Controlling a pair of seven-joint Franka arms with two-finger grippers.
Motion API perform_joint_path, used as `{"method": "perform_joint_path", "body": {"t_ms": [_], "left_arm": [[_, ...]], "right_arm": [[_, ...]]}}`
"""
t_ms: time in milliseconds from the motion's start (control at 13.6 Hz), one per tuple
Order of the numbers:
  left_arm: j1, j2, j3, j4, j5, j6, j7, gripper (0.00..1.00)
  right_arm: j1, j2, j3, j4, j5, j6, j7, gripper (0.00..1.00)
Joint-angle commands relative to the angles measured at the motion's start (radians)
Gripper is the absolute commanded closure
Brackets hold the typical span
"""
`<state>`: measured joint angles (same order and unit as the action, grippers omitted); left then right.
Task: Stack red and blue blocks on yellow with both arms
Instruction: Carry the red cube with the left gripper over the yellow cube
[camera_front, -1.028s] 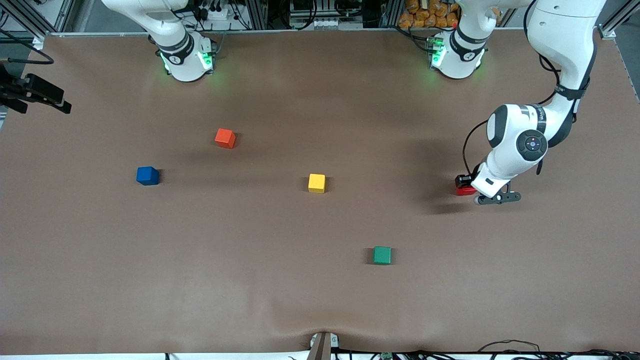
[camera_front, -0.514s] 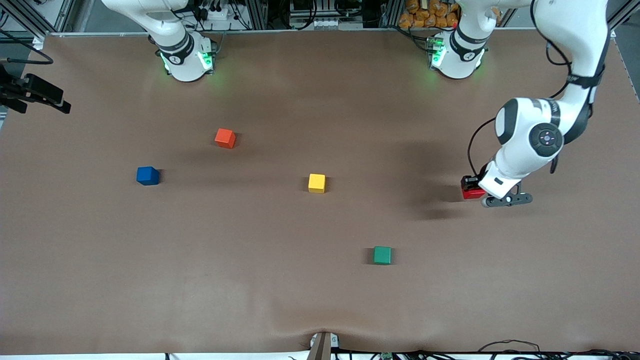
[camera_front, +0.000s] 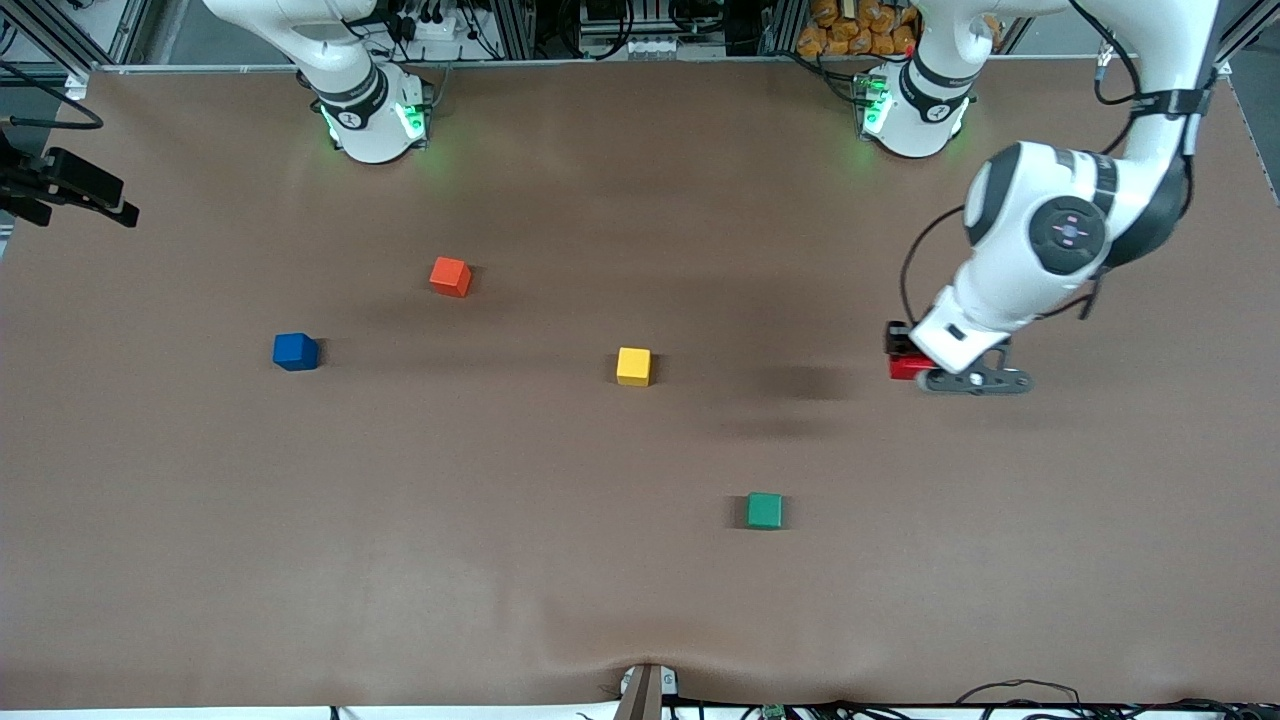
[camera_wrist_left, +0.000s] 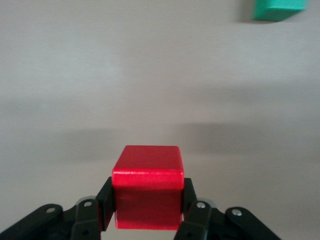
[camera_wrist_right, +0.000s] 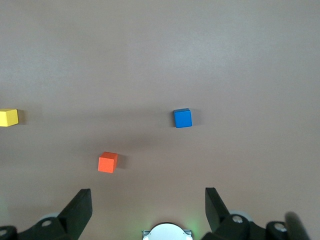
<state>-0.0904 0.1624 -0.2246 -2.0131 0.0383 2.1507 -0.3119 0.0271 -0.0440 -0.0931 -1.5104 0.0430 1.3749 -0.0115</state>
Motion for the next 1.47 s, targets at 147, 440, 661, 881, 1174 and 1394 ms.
{"method": "perform_joint_path", "body": {"t_ms": [147, 440, 661, 881, 1174, 1394], "left_arm": [[-0.115, 0.094, -0.061, 0.14, -0.005, -0.035, -0.165, 1.0], [-0.277, 0.256, -0.059, 0.304, -0.002, -0.037, -0.256, 1.0], [-0.394, 0.405, -0.051, 0.457, 0.0, -0.037, -0.37, 1.0], [-0.506, 0.522, -0.01, 0.583, 0.0, -0.037, -0.426, 1.0], [-0.618, 0.543, 0.096, 0.605, -0.003, -0.035, -0.424, 1.0], [-0.623, 0.577, 0.099, 0.652, -0.002, -0.035, -0.423, 1.0]], "right_arm": [[-0.012, 0.001, 0.003, 0.007, 0.009, -0.01, -0.013, 0.0], [-0.012, 0.003, 0.003, 0.007, 0.009, -0.01, -0.015, 0.0], [-0.012, 0.004, 0.003, 0.007, 0.009, -0.008, -0.013, 0.0], [-0.013, 0.004, 0.003, 0.007, 0.011, -0.008, -0.013, 0.0], [-0.013, 0.013, 0.003, 0.009, 0.011, -0.01, -0.012, 0.0], [-0.024, 0.016, 0.003, 0.009, 0.012, -0.01, -0.01, 0.0]]}}
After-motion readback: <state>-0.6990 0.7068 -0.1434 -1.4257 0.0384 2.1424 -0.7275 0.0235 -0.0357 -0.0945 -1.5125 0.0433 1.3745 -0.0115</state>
